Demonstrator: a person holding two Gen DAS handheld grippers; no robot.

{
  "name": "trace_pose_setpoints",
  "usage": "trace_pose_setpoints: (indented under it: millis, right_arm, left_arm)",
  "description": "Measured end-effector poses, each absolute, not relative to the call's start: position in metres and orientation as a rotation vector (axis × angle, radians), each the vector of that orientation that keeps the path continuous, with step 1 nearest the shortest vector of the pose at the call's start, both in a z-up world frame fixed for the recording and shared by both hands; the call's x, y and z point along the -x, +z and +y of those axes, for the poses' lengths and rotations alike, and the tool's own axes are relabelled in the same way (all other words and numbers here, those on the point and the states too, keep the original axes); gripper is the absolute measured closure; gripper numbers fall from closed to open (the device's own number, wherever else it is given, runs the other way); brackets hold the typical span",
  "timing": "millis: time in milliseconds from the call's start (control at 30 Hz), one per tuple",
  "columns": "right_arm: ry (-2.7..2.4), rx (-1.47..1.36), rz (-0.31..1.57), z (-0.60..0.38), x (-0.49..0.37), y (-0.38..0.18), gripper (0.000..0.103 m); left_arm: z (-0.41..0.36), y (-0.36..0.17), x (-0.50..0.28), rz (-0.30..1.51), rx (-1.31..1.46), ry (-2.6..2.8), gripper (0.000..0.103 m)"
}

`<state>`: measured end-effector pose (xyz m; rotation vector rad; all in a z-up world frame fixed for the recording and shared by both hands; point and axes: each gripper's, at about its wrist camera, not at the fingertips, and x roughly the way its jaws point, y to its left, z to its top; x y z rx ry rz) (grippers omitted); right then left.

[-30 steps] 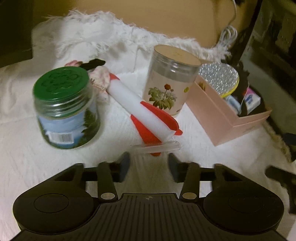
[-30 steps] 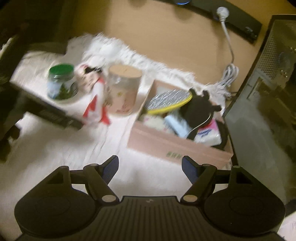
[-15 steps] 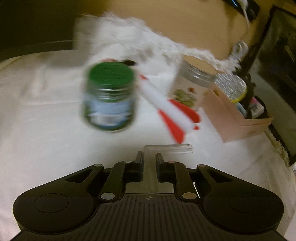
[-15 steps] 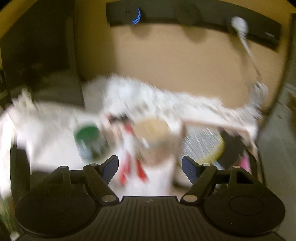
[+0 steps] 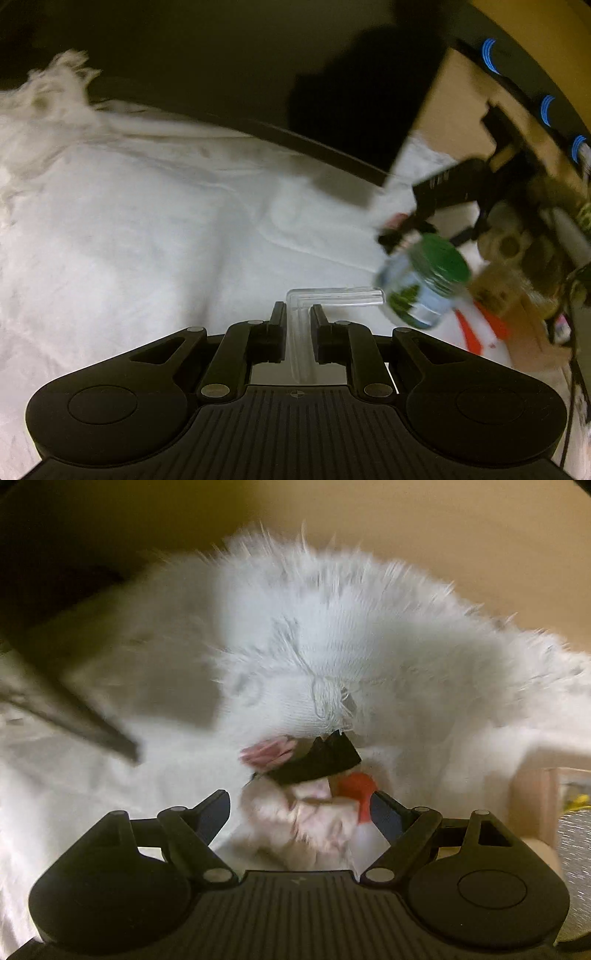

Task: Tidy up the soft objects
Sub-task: 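Grasp the clear plastic rod with the left tool while the right tool reaches toward the pink flower plush, then grasp the pink rose clip with the black bow with the right tool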

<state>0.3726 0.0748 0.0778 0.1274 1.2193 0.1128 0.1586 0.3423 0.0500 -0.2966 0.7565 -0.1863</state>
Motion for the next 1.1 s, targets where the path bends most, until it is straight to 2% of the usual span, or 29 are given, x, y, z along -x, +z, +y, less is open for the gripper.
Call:
trace_pose_setpoints:
  millis: [100,200,267,333,400,433,467,800,933,967,1033,1067,1100]
  right_arm:
    - [0.044,-0.066,1.263,0.086,-0.394,0.051,0.010]
    - [0.013,-0.016,1.272,0.088,-0.404,0.036,0.009]
    - [0.014,-0.039,1.270,0.084,-0.404,0.034,0.014]
    - [0.022,-0.056,1.256,0.080,-0.401,0.036,0.030]
    - [0.047,-0.048,1.235,0.076,-0.394,0.045,0.068]
    - [0.068,-0.042,1.227,0.074,-0.390,0.051,0.079]
    - [0.100,-0.050,1.219,0.070,-0.385,0.058,0.096]
    - [0.171,-0.201,1.031,0.014,-0.318,0.142,0.097]
    - [0.222,-0.194,1.011,0.003,-0.284,0.157,0.095]
    - [0.255,-0.189,1.032,0.003,-0.277,0.157,0.090]
    - [0.317,-0.202,1.072,0.006,-0.273,0.152,0.067]
    - [0.319,-0.210,1.080,0.008,-0.274,0.147,0.050]
    - [0.306,-0.207,1.072,0.008,-0.276,0.147,0.042]
  left_arm:
    - [0.351,0.044,-0.163,0.759,0.315,-0.178,0.087]
    - [0.349,0.035,-0.172,0.779,0.316,-0.183,0.087]
    - [0.347,0.029,-0.177,0.790,0.321,-0.188,0.087]
    - [0.342,0.026,-0.181,0.801,0.323,-0.204,0.087]
    - [0.334,0.024,-0.184,0.809,0.312,-0.231,0.087]
    - [0.330,0.023,-0.186,0.813,0.308,-0.245,0.087]
    - [0.327,0.023,-0.187,0.817,0.306,-0.256,0.087]
    - [0.318,0.019,-0.191,0.815,0.340,-0.280,0.087]
    - [0.322,0.018,-0.194,0.813,0.350,-0.254,0.087]
    - [0.323,0.018,-0.194,0.813,0.352,-0.246,0.087]
    - [0.324,0.017,-0.196,0.816,0.349,-0.227,0.087]
    - [0.325,0.017,-0.196,0.819,0.345,-0.219,0.087]
    - [0.325,0.017,-0.196,0.821,0.340,-0.217,0.087]
